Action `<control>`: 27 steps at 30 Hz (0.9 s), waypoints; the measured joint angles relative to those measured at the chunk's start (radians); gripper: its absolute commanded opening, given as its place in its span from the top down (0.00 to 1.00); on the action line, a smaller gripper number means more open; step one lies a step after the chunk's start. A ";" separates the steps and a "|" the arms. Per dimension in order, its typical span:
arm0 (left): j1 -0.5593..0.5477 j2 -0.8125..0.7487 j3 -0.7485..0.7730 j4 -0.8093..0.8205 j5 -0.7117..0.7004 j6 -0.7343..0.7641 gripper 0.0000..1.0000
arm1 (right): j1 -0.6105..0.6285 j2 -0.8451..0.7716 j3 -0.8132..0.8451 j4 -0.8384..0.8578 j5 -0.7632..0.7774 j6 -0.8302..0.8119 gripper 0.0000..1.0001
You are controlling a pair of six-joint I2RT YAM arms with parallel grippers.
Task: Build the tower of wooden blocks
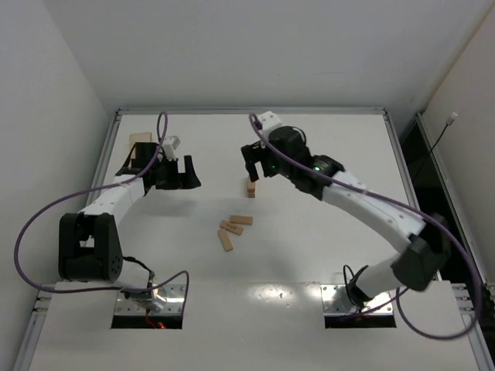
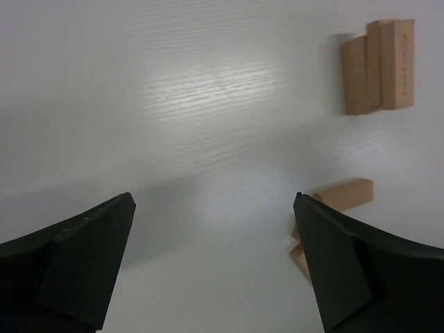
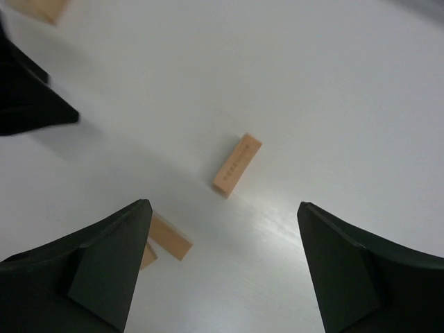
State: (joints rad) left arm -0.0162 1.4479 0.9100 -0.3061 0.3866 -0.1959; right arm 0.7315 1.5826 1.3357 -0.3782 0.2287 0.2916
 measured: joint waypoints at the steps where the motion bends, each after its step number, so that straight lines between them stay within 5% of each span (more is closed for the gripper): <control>1: 0.000 -0.006 -0.003 0.001 0.016 0.000 0.01 | 0.008 -0.068 -0.027 0.016 0.005 -0.025 0.15; 6: -0.034 0.028 0.031 -0.067 0.137 0.074 0.01 | -0.034 -0.359 -0.169 0.067 0.033 -0.183 0.15; 10: -0.238 0.066 0.094 -0.124 0.137 0.183 0.01 | -0.091 -0.433 -0.275 0.012 0.039 -0.324 0.10; 17: -0.552 0.066 0.102 -0.209 0.066 0.332 0.20 | -0.165 -0.507 -0.403 -0.147 0.068 -0.486 0.10; 19: -0.574 0.064 0.091 -0.209 0.038 0.327 0.21 | -0.188 -0.532 -0.406 -0.163 0.074 -0.503 0.10; 22: -0.578 0.035 0.031 -0.182 -0.036 0.255 0.39 | -0.231 -0.564 -0.406 -0.171 0.084 -0.514 0.10; 27: -0.590 -0.046 -0.093 -0.161 -0.137 0.111 0.37 | -0.292 -0.569 -0.406 -0.179 0.084 -0.517 0.10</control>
State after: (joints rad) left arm -0.6064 1.4021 0.8165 -0.4667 0.2497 -0.0845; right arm 0.4397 1.0134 0.9295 -0.5568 0.3130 -0.2256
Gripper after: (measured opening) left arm 0.617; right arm 0.895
